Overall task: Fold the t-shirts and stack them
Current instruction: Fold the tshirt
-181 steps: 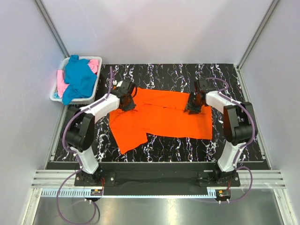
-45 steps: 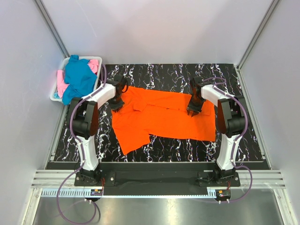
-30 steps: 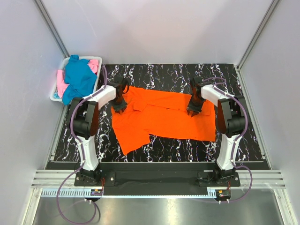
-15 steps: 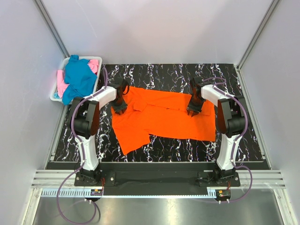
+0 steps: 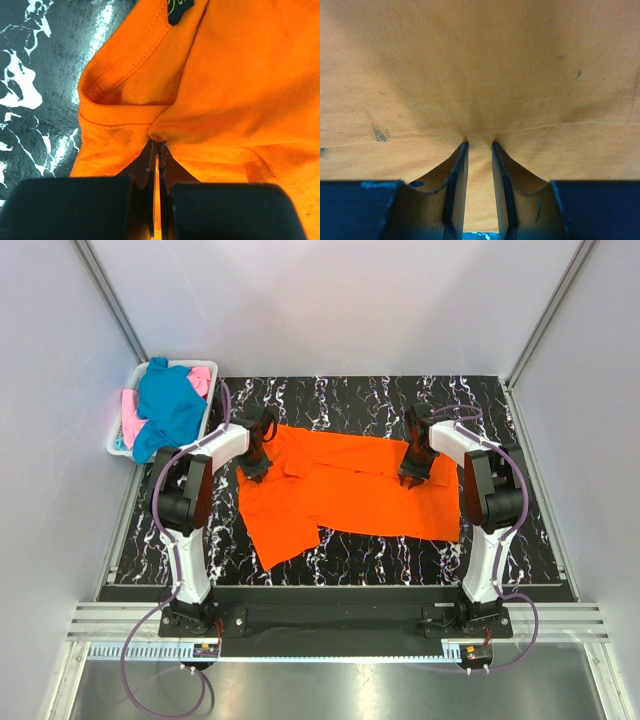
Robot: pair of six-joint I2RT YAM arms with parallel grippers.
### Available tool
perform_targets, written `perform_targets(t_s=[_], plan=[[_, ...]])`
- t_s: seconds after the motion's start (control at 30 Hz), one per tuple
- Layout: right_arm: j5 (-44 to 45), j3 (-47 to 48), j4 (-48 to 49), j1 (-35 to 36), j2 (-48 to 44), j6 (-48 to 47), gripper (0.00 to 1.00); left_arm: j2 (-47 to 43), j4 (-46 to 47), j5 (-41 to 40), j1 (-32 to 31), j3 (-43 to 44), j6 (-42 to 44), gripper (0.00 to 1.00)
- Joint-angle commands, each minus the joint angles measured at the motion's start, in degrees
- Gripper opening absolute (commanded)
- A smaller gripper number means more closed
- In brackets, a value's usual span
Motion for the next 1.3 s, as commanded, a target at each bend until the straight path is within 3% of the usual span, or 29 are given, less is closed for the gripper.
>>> perform_targets(t_s=[0.0,0.2,0.63,0.73,0.83,0.87,1.0,1.27], plan=[[2.40,-1.40,-0.79,0.19,2.58,0.01,0.33,-2.23,-2.01,-4.85,0.06,0.71,-0.33,0.00],[2.57,-1.23,-0.88,0.19,2.05,0.10,0.33,-4.35,-5.18,-10.31,0.14,1.58,-2.88,0.00],[3.19,-1.85,-0.88,0.19,2.49,0.80,0.32,-1.54,-8.44,-12.17,0.15,1.85,-5.17,0.00],[3.36,-2.02,-0.88,0.19,2.05,0.63,0.32,-1.62,-8.35,-11.72,0.06,2.20,-4.55,0.19],[4.06,-2.54,-0.97,0.19,0.82,0.54,0.34,-3.46,-8.26,-12.51,0.06,2.03,-4.81,0.31],[4.33,-2.81,-0.88,0.19,-0.14,0.54,0.36,-4.17,-8.00,-12.86,0.06,1.76,-4.90,0.41],[5.56,-3.69,-0.70,0.28,-3.22,0.54,0.40,-8.03,-7.38,-14.53,0.06,0.53,-5.78,0.48],[8.20,-8.51,0.17,0.19,-12.52,1.24,0.47,-19.62,-6.07,-12.00,-0.21,-6.32,-7.45,0.49]])
